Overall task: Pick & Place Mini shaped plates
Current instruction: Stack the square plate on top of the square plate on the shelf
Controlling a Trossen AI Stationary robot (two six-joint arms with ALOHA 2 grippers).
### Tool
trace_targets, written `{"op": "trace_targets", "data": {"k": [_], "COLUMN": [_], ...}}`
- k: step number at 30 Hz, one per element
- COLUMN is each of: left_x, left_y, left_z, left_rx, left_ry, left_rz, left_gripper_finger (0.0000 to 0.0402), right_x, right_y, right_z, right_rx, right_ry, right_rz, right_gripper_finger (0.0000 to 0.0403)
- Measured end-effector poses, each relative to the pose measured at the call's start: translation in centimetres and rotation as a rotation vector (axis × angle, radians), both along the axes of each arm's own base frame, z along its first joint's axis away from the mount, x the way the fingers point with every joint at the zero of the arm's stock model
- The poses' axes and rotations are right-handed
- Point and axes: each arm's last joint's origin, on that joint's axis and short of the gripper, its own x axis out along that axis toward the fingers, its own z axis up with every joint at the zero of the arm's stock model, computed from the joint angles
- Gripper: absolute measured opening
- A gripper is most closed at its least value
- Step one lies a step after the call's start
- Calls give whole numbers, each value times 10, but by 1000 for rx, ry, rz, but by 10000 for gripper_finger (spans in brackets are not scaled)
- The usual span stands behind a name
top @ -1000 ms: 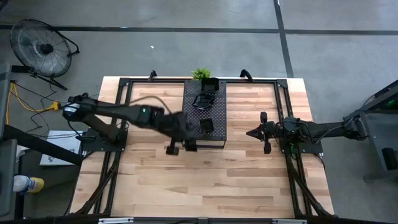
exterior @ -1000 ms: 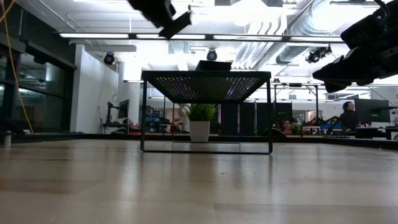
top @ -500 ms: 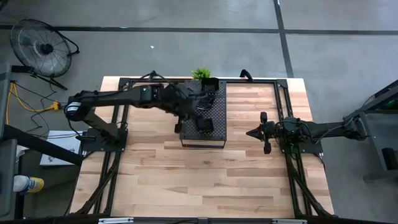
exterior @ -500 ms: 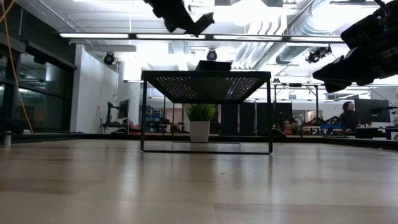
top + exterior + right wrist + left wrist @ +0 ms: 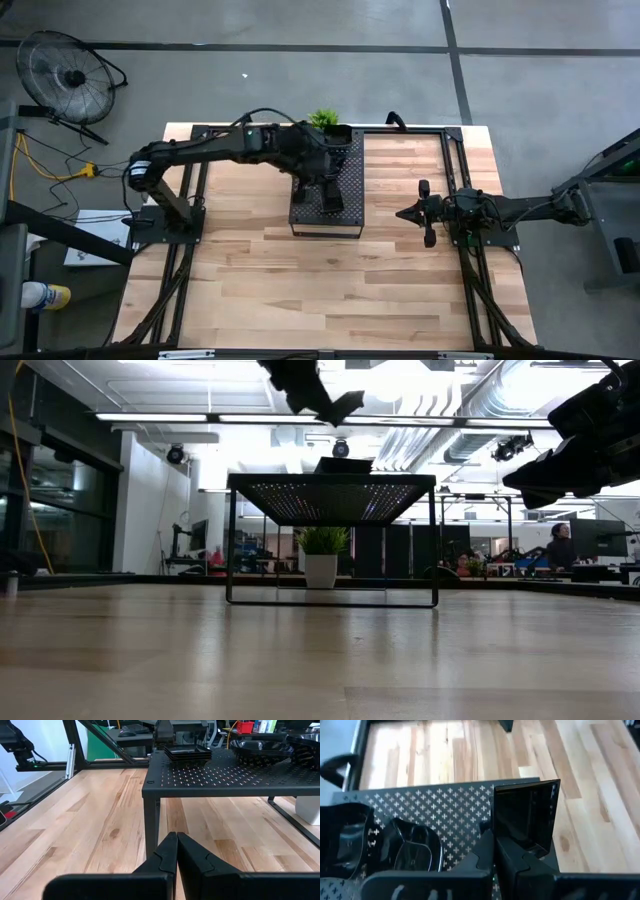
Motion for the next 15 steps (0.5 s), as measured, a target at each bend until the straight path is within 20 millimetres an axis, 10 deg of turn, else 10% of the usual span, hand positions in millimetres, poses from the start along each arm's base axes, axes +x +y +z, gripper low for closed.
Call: {"op": "trace_targets", "data": {"k": [15], "left_x": [29], "left_y": [7], "left_z": [-11], "left_rx": [27], "left_ry": [244], "left_rz": [36], "left_gripper_finger": [1], "right_x": [0], "right_y": [0], "right_z": [0], "right_rx": [0], "right_ry": [0], "right_rz": [0], "right_gripper_finger": [5]}}
